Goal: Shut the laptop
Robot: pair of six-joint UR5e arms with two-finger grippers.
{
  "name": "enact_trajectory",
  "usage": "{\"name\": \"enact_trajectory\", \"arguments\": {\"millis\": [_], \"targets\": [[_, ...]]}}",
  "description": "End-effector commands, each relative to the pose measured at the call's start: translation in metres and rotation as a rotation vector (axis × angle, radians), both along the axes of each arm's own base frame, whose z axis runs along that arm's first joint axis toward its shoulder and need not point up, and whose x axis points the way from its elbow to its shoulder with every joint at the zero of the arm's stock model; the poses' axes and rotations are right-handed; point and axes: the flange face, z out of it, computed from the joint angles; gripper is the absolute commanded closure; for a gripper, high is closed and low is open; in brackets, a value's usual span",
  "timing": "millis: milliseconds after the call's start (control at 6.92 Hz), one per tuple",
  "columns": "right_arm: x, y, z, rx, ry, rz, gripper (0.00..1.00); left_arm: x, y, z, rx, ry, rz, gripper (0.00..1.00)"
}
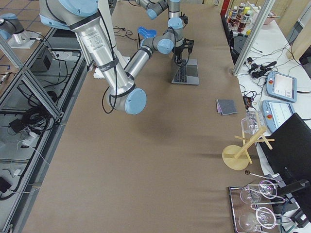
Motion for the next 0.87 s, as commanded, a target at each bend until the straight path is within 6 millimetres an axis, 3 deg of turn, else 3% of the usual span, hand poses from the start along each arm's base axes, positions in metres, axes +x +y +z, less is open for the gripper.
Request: {"name": "enact_trajectory", "arguments": {"millis": [0,289,434,578,723], "targets": [[-0.025,-0.036,0.000,-0.008,0.023,0.007,1.00,0.008,-0.038,0.017,0.028,0.022,-0.042,1.00],[-0.035,-0.063,0.025,-0.003,0.013,0.022,1.00,0.017,-0.071,0.020,0.061,0.018,-0.101,1.00],[-0.046,-0.076,0.025,-0.011,0.028,0.021,1.00,0.021,-0.086,0.031,0.062,0.017,-0.114,1.00],[-0.060,-0.092,0.018,-0.024,0.035,0.024,1.00,0.032,-0.102,0.036,0.067,0.013,-0.125,1.00],[-0.073,-0.106,0.022,-0.033,0.045,0.023,1.00,0.046,-0.119,0.035,0.075,-0.008,-0.152,1.00]]}}
